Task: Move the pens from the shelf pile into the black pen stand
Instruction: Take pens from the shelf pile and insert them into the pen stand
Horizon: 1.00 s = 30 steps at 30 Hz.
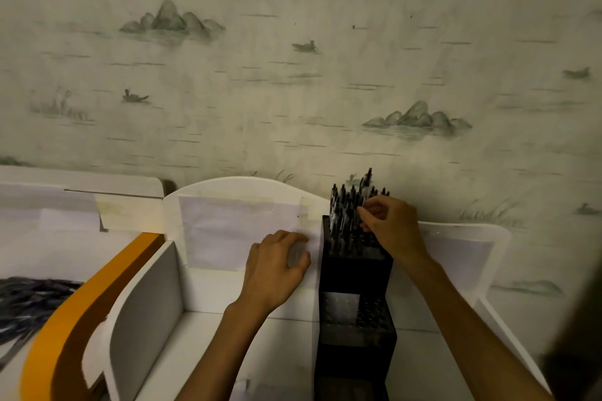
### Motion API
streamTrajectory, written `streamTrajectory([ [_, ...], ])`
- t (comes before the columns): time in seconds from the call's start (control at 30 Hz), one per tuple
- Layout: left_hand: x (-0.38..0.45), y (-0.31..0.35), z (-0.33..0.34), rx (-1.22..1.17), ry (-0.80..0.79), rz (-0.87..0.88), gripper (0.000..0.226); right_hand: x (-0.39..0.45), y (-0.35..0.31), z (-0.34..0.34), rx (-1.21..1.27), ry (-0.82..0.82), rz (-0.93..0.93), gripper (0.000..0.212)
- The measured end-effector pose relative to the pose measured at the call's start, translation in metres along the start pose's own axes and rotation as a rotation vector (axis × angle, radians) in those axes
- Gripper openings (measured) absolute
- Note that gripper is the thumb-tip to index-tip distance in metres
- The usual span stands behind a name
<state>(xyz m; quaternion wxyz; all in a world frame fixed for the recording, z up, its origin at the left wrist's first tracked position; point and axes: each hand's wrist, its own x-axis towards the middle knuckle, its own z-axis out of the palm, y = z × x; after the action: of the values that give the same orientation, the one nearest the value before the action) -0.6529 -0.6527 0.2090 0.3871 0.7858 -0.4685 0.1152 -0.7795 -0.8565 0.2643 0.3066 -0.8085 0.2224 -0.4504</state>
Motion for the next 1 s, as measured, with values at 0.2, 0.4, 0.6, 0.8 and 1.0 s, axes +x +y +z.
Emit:
streamTrajectory([
  [0.2, -0.002, 0.0, 0.001, -0.033, 0.004, -0.035, 0.039, -0.005, 0.011, 0.007, -0.043, -0.081, 0.046, 0.01],
  [0.4, -0.003, 0.0, 0.005, -0.041, -0.005, -0.05, 0.031, -0.006, 0.013, 0.007, -0.209, -0.136, 0.047, 0.009],
  [0.6, -0.005, 0.006, 0.007, -0.055, -0.012, -0.067, 0.038, -0.015, 0.019, 0.01, -0.225, -0.137, 0.052, 0.007],
  [0.8, -0.009, 0.008, 0.013, -0.043, -0.002, -0.084, 0.034, -0.022, 0.023, 0.01, -0.218, -0.187, 0.039, 0.011],
  [1.0, -0.022, 0.007, 0.01, 0.032, 0.007, -0.102, 0.025, -0.034, 0.02, 0.002, -0.221, -0.071, -0.022, 0.008],
])
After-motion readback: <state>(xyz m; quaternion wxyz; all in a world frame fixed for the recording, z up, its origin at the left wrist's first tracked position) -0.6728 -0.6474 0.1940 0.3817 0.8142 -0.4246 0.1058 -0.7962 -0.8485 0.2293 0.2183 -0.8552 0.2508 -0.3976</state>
